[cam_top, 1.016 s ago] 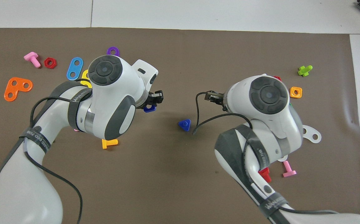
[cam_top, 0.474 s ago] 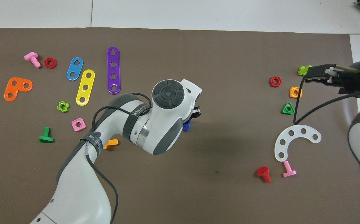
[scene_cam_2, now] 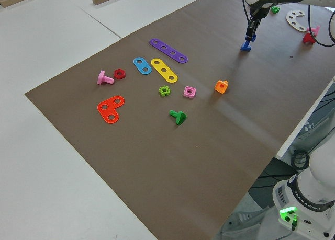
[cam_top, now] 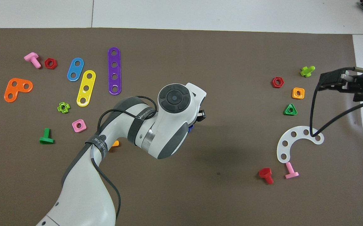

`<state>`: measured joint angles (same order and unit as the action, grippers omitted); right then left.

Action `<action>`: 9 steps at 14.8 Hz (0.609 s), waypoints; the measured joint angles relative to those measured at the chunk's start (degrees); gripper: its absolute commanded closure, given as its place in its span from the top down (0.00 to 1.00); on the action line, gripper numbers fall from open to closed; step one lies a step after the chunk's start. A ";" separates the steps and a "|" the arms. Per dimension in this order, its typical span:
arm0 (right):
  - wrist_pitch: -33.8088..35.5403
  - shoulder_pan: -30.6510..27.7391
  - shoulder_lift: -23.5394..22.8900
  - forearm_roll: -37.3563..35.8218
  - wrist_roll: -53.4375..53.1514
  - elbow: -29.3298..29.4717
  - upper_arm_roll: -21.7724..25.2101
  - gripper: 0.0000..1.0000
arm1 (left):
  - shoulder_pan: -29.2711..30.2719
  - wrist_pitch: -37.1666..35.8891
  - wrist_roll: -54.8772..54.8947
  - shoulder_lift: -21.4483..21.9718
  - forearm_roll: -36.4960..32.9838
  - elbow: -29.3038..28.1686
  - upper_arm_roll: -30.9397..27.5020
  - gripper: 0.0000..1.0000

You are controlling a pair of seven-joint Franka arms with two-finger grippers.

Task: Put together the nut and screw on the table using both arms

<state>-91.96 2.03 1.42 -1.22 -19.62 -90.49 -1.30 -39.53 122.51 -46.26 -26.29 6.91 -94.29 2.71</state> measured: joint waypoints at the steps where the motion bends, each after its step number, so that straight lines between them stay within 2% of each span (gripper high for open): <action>1: 0.42 0.00 0.00 0.01 0.58 -0.02 -0.03 1.00 | -0.01 0.00 -0.03 0.00 0.00 -0.01 -0.03 0.00; 9: 1.54 0.10 0.01 0.03 1.82 -0.75 -0.26 1.00 | -0.27 0.00 -0.04 0.06 -0.02 -0.16 -0.31 0.00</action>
<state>-90.42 2.13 1.43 -1.20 -17.81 -91.24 -1.56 -39.80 122.51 -46.30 -26.22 6.90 -94.45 2.40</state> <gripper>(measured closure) 0.000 0.533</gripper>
